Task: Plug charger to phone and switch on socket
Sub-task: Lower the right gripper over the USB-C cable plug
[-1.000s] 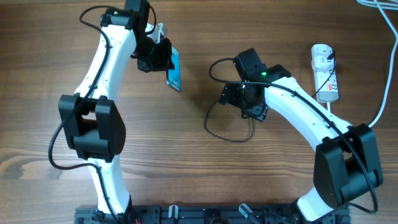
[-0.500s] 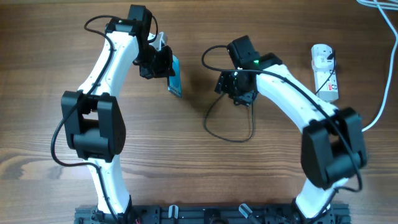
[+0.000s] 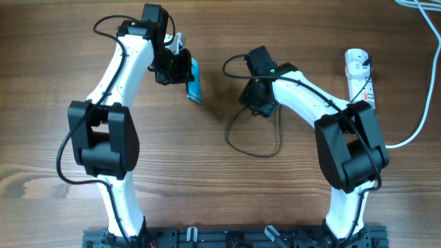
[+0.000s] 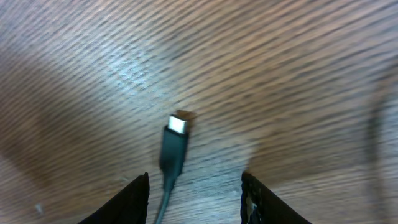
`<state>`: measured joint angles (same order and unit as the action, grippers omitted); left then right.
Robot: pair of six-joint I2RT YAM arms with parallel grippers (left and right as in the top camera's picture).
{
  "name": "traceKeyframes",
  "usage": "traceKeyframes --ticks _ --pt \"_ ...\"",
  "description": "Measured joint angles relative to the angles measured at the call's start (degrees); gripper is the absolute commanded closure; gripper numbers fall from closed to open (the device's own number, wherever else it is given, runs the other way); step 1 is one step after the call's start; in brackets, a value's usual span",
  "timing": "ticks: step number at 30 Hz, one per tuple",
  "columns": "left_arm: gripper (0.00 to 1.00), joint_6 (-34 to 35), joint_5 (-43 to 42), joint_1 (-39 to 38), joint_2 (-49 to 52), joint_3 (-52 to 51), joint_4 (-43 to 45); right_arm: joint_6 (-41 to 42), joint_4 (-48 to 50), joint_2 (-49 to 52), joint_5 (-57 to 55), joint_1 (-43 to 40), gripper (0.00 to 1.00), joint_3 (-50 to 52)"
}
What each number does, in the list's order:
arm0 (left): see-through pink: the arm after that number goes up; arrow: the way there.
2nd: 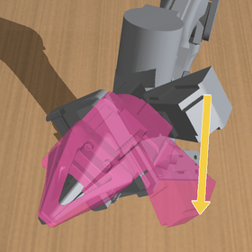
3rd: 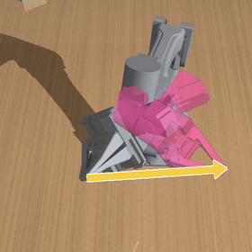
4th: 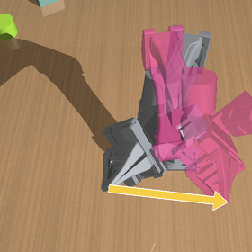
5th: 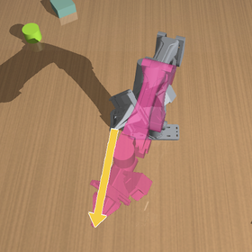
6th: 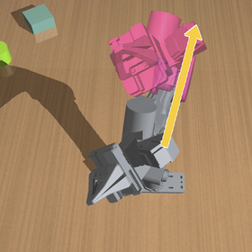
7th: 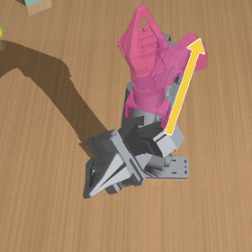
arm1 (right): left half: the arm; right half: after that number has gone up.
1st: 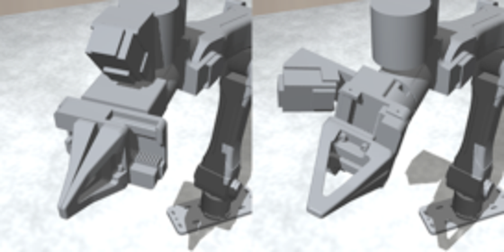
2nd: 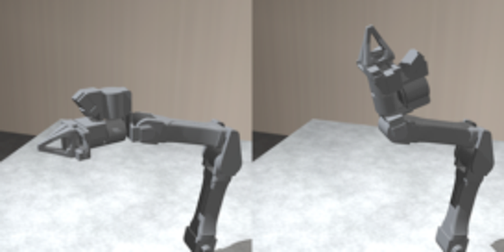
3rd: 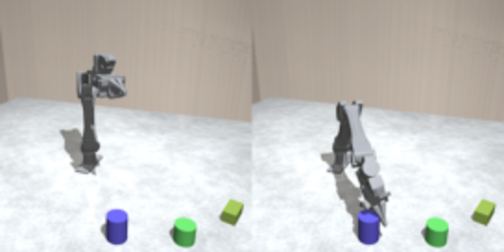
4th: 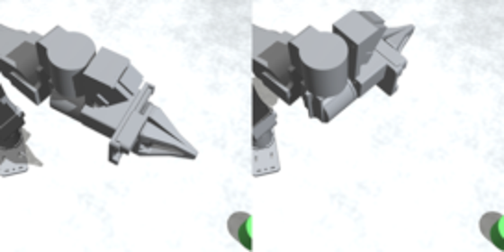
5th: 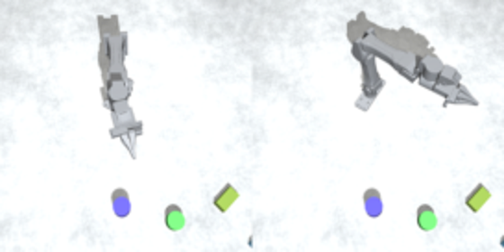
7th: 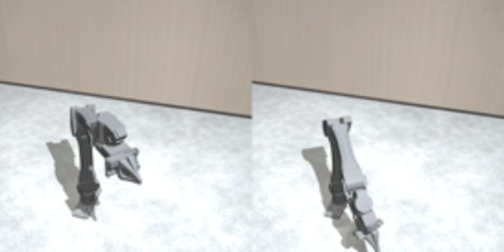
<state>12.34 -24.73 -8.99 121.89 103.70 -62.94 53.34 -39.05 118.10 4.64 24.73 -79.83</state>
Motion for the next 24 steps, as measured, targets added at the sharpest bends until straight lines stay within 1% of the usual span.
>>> traceKeyframes --ticks 1,3,7,10,13,18,21,23,24 --pt "0.96 0.0 0.0 0.0 0.0 0.0 0.22 0.02 0.98 0.0 0.07 0.17 0.5 0.0" --pt "0.96 0.0 0.0 0.0 0.0 0.0 0.26 0.02 1.46 0.04 0.04 0.31 0.54 0.0" --pt "0.96 0.0 0.0 0.0 0.02 0.0 0.26 0.92 -0.09 0.09 -0.46 0.31 0.57 0.0" --pt "0.96 0.2 0.0 0.0 0.0 0.0 0.28 1.29 -0.74 0.09 -0.83 0.35 0.57 -0.02" --pt "0.96 0.39 0.0 0.0 0.02 0.0 0.28 1.31 -2.16 0.09 -1.49 1.11 0.54 -0.15" --pt "0.96 0.39 0.0 0.0 0.0 0.0 0.28 2.38 -11.56 0.11 -1.75 1.64 0.53 -0.44" --pt "0.96 0.66 0.0 0.0 0.0 0.0 0.31 1.86 -10.03 0.17 0.96 1.64 0.52 -0.74" --pt "0.96 0.85 -0.02 0.0 0.02 0.0 0.31 1.53 -10.23 0.7 2.38 1.64 0.5 -2.78" --pt "0.96 0.85 0.0 0.0 0.02 0.0 0.31 0.92 -9.77 1.01 2.91 1.64 0.49 -5.6"
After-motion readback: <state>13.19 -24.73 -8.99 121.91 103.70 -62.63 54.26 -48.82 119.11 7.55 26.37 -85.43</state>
